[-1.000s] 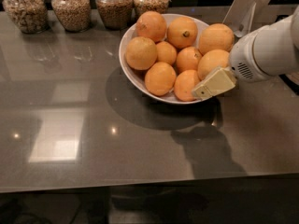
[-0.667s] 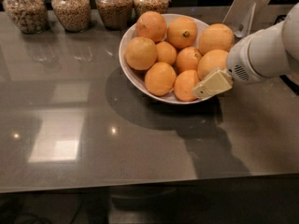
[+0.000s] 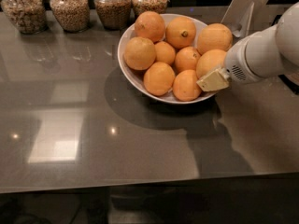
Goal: Pick orange from white bowl
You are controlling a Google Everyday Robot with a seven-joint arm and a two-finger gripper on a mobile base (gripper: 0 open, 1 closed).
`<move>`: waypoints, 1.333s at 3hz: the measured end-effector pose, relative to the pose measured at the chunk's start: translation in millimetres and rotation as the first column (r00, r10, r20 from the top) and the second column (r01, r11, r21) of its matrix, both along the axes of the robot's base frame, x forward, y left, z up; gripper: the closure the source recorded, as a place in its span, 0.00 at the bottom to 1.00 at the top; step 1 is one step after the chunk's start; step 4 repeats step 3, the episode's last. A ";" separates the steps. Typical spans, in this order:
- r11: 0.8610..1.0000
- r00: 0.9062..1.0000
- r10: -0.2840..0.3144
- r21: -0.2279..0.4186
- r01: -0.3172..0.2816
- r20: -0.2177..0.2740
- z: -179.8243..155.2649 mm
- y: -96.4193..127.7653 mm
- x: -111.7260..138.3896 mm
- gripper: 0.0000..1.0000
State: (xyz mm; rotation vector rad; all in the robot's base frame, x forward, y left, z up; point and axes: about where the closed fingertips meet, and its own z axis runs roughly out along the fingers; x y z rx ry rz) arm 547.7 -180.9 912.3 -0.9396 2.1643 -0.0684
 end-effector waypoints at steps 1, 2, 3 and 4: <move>1.000 1.000 0.002 -0.012 -0.002 0.014 12.8 3.7 -0.2 0.77; 1.000 0.999 0.023 -0.009 -0.022 0.034 37.1 7.9 -5.7 0.99; 0.997 0.997 0.071 0.022 -0.072 0.026 59.3 7.9 -12.2 1.00; 0.997 0.997 0.071 0.022 -0.072 0.026 59.3 7.9 -12.2 1.00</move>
Offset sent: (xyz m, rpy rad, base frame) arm -0.0108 0.0139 0.0643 0.0006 -0.0544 0.0529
